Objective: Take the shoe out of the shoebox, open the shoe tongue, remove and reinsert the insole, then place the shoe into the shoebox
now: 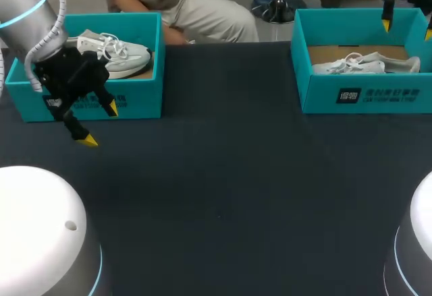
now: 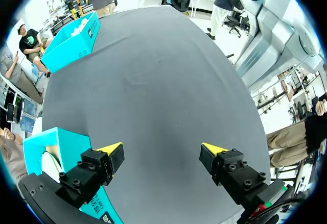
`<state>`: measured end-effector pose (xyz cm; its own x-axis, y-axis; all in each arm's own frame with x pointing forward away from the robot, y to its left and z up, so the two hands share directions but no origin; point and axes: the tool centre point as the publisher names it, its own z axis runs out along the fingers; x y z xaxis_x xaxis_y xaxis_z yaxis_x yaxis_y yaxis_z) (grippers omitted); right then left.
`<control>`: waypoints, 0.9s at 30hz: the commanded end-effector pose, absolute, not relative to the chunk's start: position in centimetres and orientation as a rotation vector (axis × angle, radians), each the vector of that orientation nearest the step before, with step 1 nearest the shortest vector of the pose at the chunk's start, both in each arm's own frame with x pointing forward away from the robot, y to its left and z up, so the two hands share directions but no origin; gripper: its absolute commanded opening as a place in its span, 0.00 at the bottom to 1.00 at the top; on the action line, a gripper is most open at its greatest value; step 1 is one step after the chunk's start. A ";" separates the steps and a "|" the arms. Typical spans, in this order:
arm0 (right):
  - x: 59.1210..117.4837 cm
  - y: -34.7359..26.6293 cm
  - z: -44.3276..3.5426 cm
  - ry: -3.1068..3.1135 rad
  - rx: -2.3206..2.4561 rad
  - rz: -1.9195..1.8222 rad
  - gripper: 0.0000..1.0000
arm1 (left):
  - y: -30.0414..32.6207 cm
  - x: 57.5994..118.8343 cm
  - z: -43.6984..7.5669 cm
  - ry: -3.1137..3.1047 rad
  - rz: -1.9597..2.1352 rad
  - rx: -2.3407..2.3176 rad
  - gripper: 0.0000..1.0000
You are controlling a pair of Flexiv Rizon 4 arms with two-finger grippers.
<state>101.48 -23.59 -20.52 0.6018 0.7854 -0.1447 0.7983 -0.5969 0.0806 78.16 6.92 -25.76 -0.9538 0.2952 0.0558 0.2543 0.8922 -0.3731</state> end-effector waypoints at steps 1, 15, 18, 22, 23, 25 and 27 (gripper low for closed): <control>101.0 -23.7 -20.5 1.330 2.669 -0.113 1.00 | 6.9 78.2 -25.7 -2.947 0.554 -0.430 1.00; 101.0 -23.7 -20.5 1.330 2.669 -0.113 1.00 | 6.9 78.2 -25.7 -2.947 0.554 -0.430 1.00; 101.0 -23.7 -20.5 1.330 2.669 -0.113 1.00 | 6.9 78.2 -25.7 -2.947 0.554 -0.430 1.00; 101.0 -23.7 -20.5 1.330 2.669 -0.113 1.00 | 9.7 79.8 -24.4 -2.965 0.529 -0.515 1.00; 101.0 -23.7 -20.5 1.330 2.669 -0.113 1.00 | 10.7 80.4 -23.9 -2.970 0.507 -0.547 1.00; 101.0 -23.7 -20.5 1.330 2.669 -0.113 1.00 | 11.9 81.1 -23.4 -2.974 0.479 -0.584 1.00; 101.0 -23.7 -20.5 1.330 2.669 -0.113 1.00 | 13.7 82.2 -22.8 -2.958 0.461 -0.623 1.00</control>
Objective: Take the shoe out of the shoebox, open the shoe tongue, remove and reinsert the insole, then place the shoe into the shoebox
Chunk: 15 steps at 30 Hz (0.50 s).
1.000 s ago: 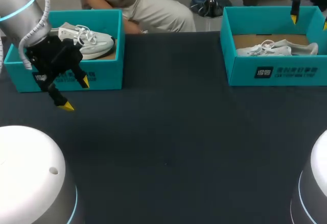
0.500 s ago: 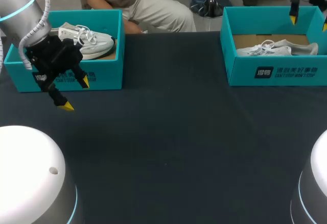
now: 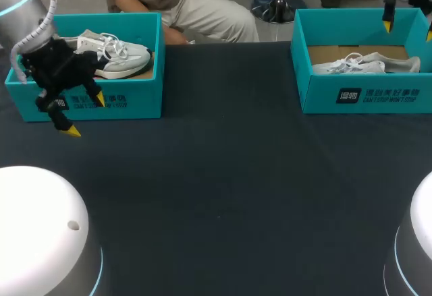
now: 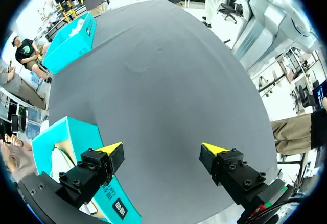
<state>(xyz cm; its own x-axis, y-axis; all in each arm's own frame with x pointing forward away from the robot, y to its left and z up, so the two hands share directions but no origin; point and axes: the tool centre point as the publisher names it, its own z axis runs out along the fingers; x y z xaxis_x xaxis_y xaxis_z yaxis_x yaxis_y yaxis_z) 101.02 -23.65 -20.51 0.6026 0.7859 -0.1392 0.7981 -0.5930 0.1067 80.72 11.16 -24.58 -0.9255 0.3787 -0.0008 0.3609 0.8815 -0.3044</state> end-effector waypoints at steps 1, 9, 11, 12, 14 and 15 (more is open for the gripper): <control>101.0 -23.7 -20.5 1.330 2.669 -0.113 1.00 | 14.5 82.7 -22.6 -2.970 0.433 -0.629 1.00; 101.0 -23.7 -20.5 1.330 2.669 -0.113 1.00 | 19.2 86.3 -22.6 -3.004 0.297 -0.678 1.00; 101.0 -23.7 -20.5 1.330 2.669 -0.113 1.00 | 20.0 86.8 -22.8 -2.993 0.247 -0.737 1.00; 101.0 -23.7 -20.5 1.330 2.669 -0.113 1.00 | 20.4 87.1 -23.0 -2.971 0.244 -0.773 1.00; 101.0 -23.7 -20.5 1.330 2.669 -0.113 1.00 | 21.2 87.5 -23.4 -2.956 0.221 -0.846 1.00; 101.0 -23.7 -20.5 1.330 2.669 -0.113 1.00 | 21.6 87.7 -23.6 -2.948 0.222 -0.864 1.00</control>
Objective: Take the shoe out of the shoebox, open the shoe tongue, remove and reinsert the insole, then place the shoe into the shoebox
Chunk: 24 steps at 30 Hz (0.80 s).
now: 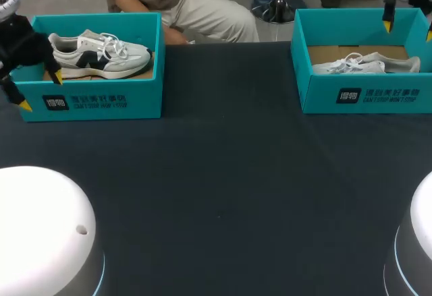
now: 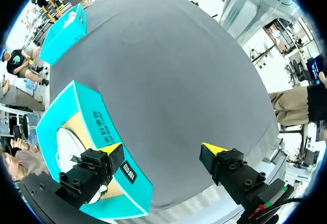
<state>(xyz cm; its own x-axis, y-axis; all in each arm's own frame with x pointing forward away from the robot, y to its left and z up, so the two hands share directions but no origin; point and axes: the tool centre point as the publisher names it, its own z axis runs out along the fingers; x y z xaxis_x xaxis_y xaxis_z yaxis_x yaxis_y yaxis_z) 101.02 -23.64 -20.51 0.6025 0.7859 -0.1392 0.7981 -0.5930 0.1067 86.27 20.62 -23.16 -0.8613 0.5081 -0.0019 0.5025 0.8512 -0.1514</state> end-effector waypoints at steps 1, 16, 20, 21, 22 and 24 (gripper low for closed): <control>101.0 -23.7 -20.5 1.330 2.669 -0.113 1.00 | 21.9 87.9 -23.7 -2.924 0.239 -0.888 1.00; 101.0 -23.7 -20.5 1.330 2.669 -0.113 1.00 | 24.4 90.0 -23.4 -2.938 0.144 -1.032 1.00; 101.0 -23.7 -20.5 1.330 2.669 -0.113 1.00 | 24.4 90.0 -23.4 -2.938 0.144 -1.032 1.00; 101.0 -23.7 -20.5 1.330 2.669 -0.113 1.00 | 24.4 90.0 -23.4 -2.938 0.144 -1.032 1.00; 101.0 -23.7 -20.5 1.330 2.669 -0.113 1.00 | 24.4 90.0 -23.4 -2.938 0.144 -1.032 1.00; 101.0 -23.7 -20.5 1.330 2.669 -0.113 1.00 | 24.4 90.0 -23.4 -2.938 0.144 -1.032 1.00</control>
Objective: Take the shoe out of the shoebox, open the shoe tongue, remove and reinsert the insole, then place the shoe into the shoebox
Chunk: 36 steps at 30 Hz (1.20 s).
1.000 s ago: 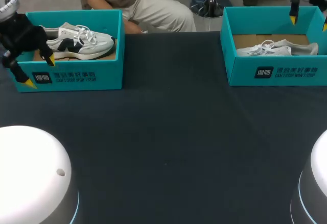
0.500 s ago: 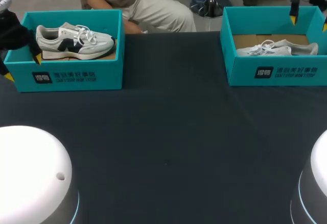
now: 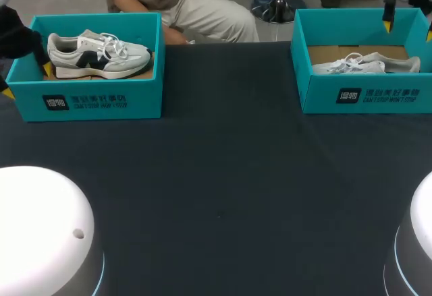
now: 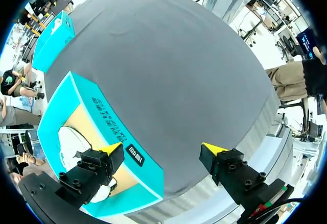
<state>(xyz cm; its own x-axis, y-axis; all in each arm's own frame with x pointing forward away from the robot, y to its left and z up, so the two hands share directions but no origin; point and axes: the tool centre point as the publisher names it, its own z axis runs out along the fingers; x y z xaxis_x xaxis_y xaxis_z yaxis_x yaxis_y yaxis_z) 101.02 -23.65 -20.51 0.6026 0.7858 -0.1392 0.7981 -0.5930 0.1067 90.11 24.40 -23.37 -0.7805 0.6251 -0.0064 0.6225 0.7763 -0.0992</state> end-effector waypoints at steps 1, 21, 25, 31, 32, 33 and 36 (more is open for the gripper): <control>101.0 -23.7 -20.5 1.330 2.669 -0.113 1.00 | 24.4 90.0 -23.4 -2.938 0.144 -1.032 1.00; 101.0 -23.7 -20.5 1.330 2.669 -0.113 1.00 | 28.1 95.6 -22.3 -2.783 0.079 -1.478 1.00; 101.0 -23.7 -20.5 1.330 2.669 -0.113 1.00 | 29.5 97.6 -22.1 -2.769 -0.006 -1.618 1.00; 101.0 -23.7 -20.5 1.330 2.669 -0.113 1.00 | 30.3 99.4 -22.7 -2.661 -0.069 -1.870 1.00; 101.0 -23.7 -20.5 1.330 2.669 -0.113 1.00 | 30.4 99.7 -23.0 -2.617 -0.053 -1.913 1.00; 101.0 -23.7 -20.5 1.330 2.669 -0.113 1.00 | 30.4 99.9 -23.2 -2.588 -0.032 -1.970 1.00; 101.0 -23.7 -20.5 1.330 2.669 -0.113 1.00 | 30.4 100.9 -24.1 -2.510 -0.031 -2.046 1.00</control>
<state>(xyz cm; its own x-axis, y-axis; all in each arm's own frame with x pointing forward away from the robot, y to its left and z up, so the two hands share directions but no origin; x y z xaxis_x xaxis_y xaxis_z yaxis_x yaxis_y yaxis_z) 101.02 -23.65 -20.51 0.6025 0.7859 -0.1393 0.7981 -0.5930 0.1067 99.89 30.22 -23.19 -0.2401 0.9688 -0.0617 0.9643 0.2454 0.0998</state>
